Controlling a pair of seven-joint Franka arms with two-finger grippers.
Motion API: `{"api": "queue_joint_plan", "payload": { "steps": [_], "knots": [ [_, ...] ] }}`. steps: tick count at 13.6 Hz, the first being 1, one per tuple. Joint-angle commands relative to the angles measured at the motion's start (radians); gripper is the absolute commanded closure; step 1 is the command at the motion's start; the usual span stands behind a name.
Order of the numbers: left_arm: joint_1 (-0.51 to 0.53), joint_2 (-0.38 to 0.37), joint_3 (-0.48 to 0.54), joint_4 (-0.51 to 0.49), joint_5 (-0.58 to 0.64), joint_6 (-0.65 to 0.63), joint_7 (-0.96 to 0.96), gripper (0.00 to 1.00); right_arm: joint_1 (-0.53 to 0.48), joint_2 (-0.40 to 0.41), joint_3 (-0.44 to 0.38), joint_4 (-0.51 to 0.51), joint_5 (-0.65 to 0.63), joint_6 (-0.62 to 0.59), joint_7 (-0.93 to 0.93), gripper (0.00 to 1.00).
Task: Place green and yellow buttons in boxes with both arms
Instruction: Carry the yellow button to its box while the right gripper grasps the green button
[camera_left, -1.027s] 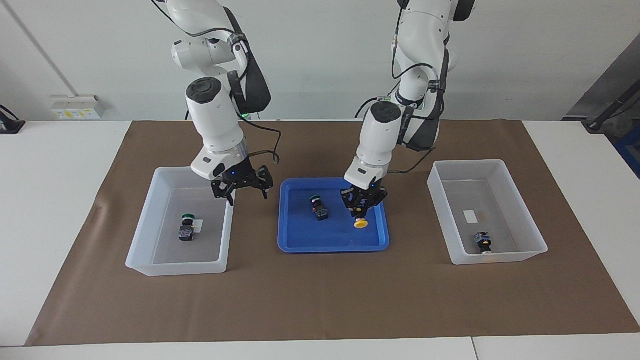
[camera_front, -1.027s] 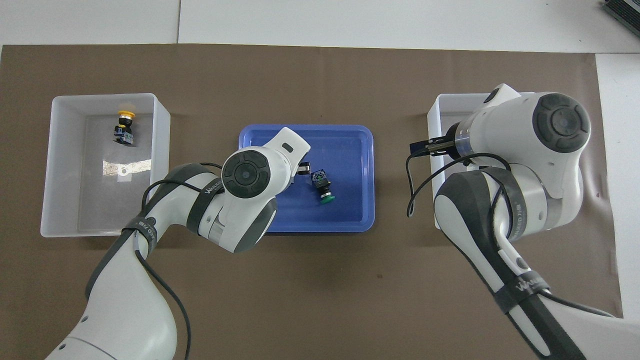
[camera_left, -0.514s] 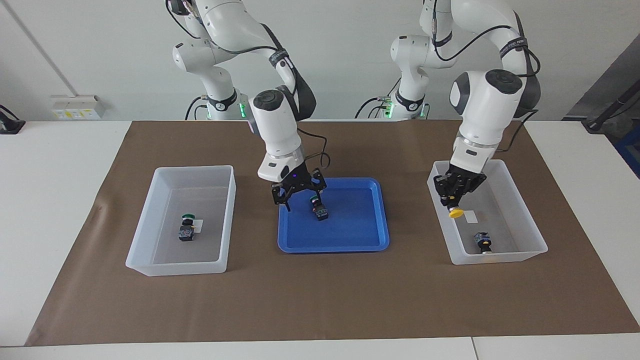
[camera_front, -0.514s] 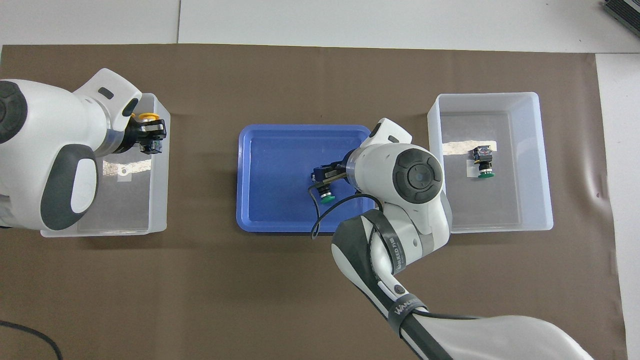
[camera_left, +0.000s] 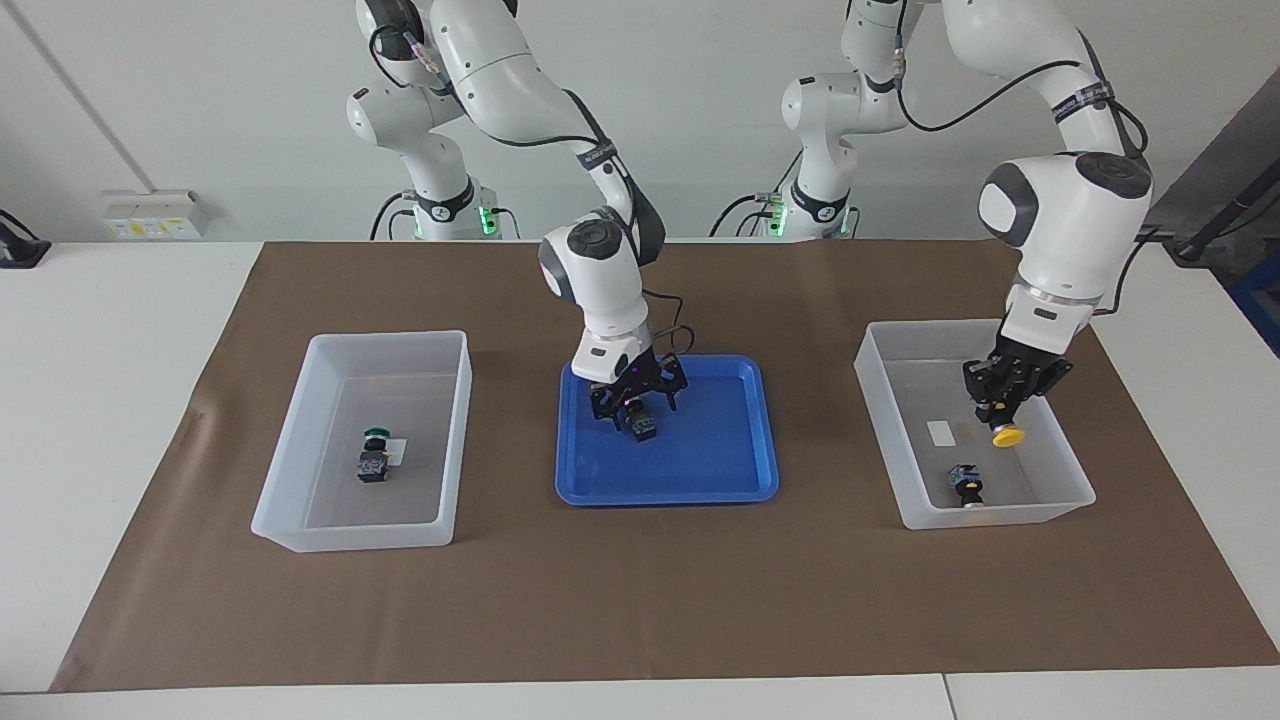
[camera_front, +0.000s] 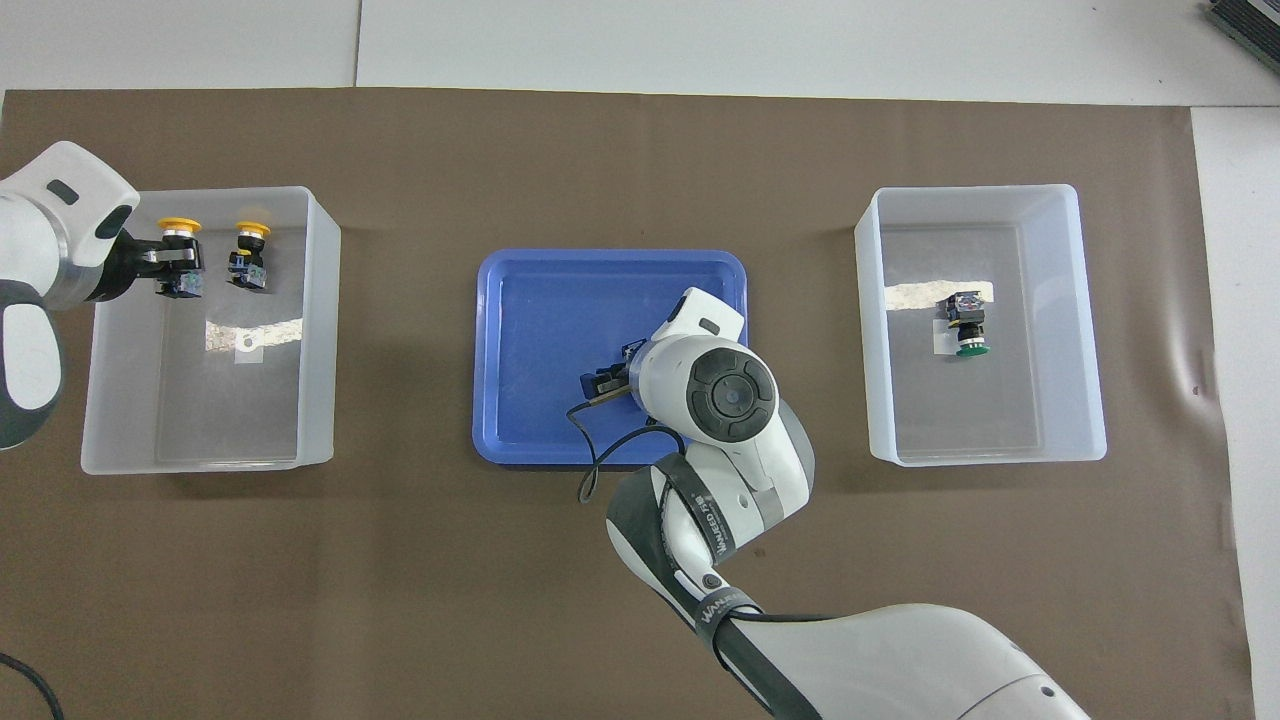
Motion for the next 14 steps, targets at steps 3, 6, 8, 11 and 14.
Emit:
{"api": "queue_joint_plan", "payload": {
  "steps": [3,6,8,11,14],
  "knots": [
    [0.042,0.059,-0.012,-0.014,0.001,0.094,0.072,1.00,-0.003,-0.002,-0.002,-0.010,-0.025,0.014,0.003,0.49],
    [0.044,0.108,-0.012,-0.012,0.001,0.169,0.084,1.00,-0.003,-0.002,-0.002,-0.010,-0.030,0.011,0.010,1.00],
    [0.044,0.142,-0.012,-0.008,0.003,0.211,0.086,1.00,-0.010,-0.008,-0.006,0.003,-0.030,-0.003,0.013,1.00],
    [0.041,0.200,-0.010,-0.006,0.003,0.317,0.081,1.00,-0.050,-0.106,-0.022,0.019,-0.018,-0.108,0.061,1.00],
    [0.044,0.216,-0.010,-0.004,0.003,0.347,0.078,1.00,-0.178,-0.217,-0.025,0.046,-0.028,-0.240,0.075,1.00]
  ]
}}
